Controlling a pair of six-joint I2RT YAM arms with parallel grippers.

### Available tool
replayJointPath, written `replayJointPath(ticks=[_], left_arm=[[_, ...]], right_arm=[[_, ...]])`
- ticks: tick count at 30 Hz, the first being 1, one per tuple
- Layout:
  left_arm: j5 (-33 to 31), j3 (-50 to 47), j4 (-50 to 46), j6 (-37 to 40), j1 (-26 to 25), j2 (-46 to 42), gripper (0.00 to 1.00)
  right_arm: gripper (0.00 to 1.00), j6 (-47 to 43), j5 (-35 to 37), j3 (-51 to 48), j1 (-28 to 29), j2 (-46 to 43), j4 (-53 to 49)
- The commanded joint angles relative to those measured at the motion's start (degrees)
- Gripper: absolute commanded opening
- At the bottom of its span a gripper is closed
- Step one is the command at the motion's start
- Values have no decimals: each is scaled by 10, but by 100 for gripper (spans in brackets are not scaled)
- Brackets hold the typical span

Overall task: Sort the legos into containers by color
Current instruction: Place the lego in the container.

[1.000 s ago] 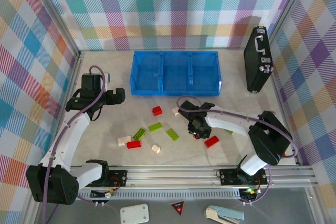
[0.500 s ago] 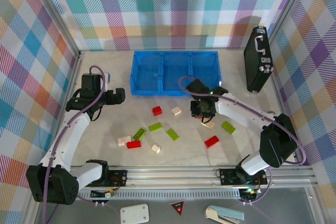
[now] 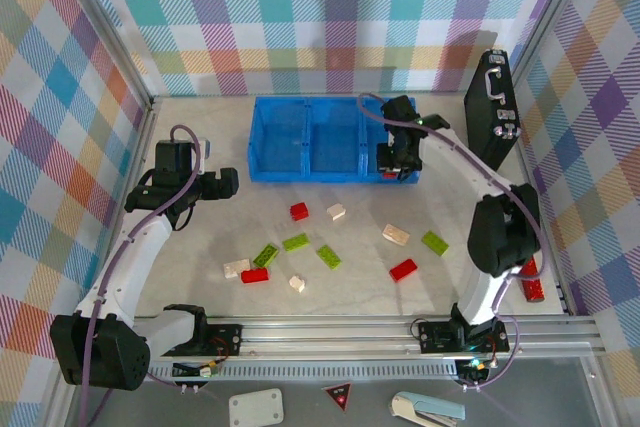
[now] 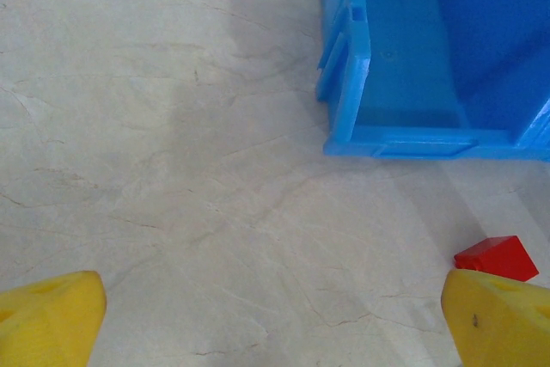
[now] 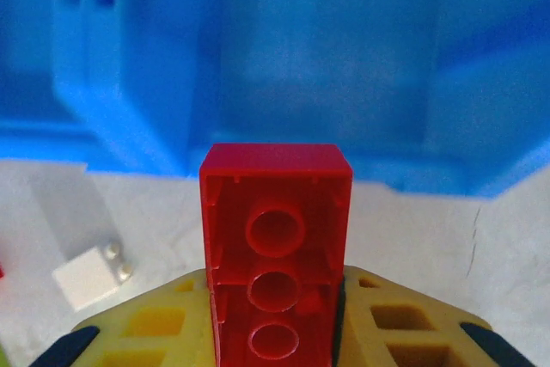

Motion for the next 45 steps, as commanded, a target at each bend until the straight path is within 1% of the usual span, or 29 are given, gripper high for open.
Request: replayJointPath(ticks=[1,6,10,15,19,23,28,31,41,45], left_arm=[[2,-6,-7,5,4,9,100],[5,-8,-8,3,4,8,100],[0,-7,-8,4,4,10,100],[0,-6,-7,4,4,11,100],[0,-7,-7,5,4,12,100],[1,-6,-7,4,4,12,100],[4,-7,-6,5,4,13,100],[4,-5,-7,4,4,14,100],[2,-5,-7,4,4,14,100],[6,-5,-7,3,4,14,100]], right_arm=[[27,-52,-22,56,-15,49,-22],[27,-68,-33,133,-36,129,-36],[26,-80,-28,171,-46,182,-43],[25,-82,-28,181,-53,221,-33],[28,-79,-26,178,-55,237,-24],[30,-79,-20,173,-55,246,-18],[36,-72,-19,173,-55,248,-20],[39,-67,-18,175,-55,245,-23],[44,-66,-17,182,-54,219,-44],[45,-65,-19,177,-54,201,-51]])
